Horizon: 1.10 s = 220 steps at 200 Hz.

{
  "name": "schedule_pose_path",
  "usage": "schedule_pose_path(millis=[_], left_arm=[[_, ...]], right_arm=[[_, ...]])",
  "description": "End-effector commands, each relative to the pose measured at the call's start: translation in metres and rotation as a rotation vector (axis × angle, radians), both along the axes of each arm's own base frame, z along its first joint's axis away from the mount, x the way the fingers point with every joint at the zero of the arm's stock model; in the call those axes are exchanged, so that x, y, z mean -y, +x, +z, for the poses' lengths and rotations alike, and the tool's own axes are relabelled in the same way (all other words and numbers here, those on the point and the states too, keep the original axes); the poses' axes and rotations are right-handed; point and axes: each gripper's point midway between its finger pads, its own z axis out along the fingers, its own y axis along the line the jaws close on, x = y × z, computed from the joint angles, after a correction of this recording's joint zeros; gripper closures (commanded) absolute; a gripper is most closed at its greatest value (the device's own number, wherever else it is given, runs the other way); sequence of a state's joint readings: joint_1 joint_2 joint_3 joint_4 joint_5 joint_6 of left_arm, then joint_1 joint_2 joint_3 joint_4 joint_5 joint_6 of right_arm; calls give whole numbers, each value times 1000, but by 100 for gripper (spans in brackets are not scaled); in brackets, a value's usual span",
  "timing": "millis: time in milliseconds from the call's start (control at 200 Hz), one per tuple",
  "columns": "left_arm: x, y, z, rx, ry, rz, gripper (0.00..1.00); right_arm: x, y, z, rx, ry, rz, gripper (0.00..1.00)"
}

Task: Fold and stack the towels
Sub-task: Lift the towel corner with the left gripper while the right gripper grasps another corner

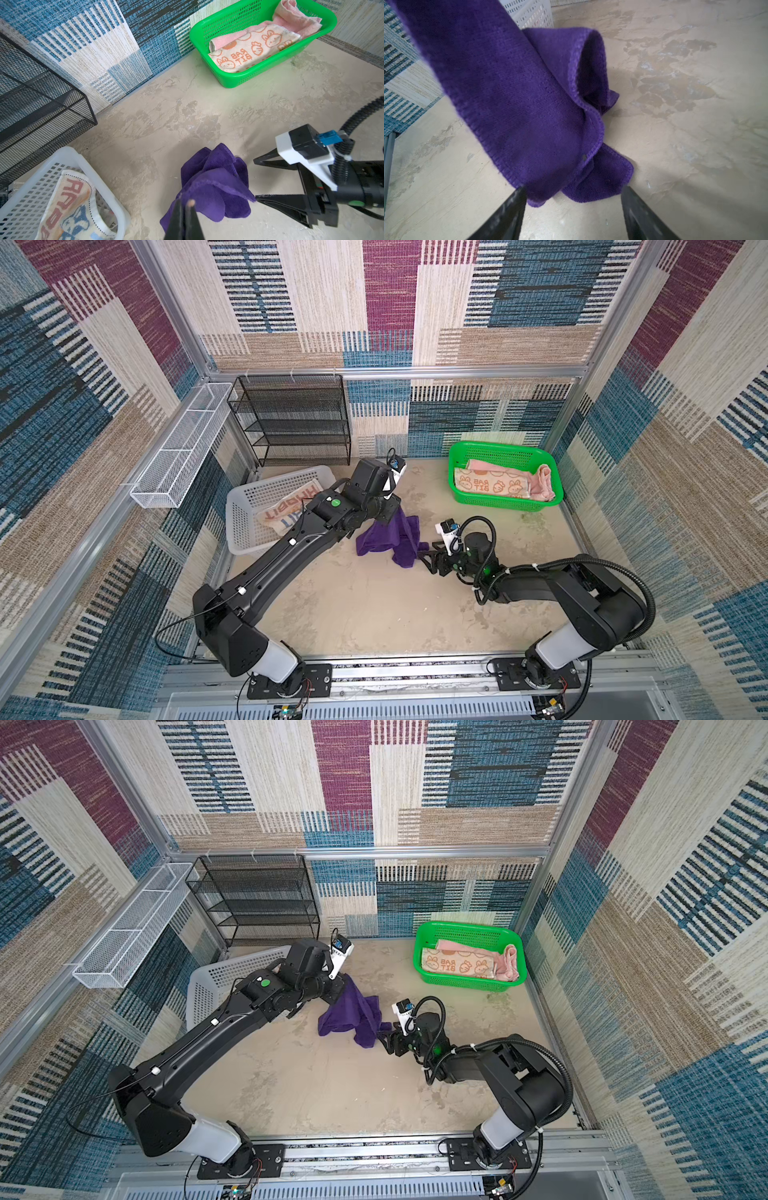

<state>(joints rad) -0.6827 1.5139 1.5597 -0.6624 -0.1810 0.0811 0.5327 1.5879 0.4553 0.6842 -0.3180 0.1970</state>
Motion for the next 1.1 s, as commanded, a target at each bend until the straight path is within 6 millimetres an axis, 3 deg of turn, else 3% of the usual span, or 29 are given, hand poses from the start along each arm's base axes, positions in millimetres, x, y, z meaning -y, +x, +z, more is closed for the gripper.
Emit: schedule_pose_path(millis=[0, 210, 391, 661, 751, 1002, 1097], left_arm=[[-1, 2, 5, 9, -16, 10, 100], [0, 2, 5, 3, -27, 6, 100], [0, 1, 4, -1, -29, 4, 100], [-4, 2, 5, 4, -23, 17, 100], [-5, 2, 6, 4, -26, 20, 100], [-7, 4, 2, -8, -28, 25, 100], [-9, 5, 0, -16, -28, 31, 100]], right_arm=[[-10, 0, 15, 43, 50, 33, 26], [-23, -9, 22, 65, 56, 86, 26], [-24, 6, 14, 47, 34, 18, 27], [-20, 19, -2, 20, 6, -46, 40], [-21, 18, -5, 18, 0, -39, 48], [-21, 20, 18, 85, 4, -27, 100], [-19, 25, 36, 134, -12, -37, 100]])
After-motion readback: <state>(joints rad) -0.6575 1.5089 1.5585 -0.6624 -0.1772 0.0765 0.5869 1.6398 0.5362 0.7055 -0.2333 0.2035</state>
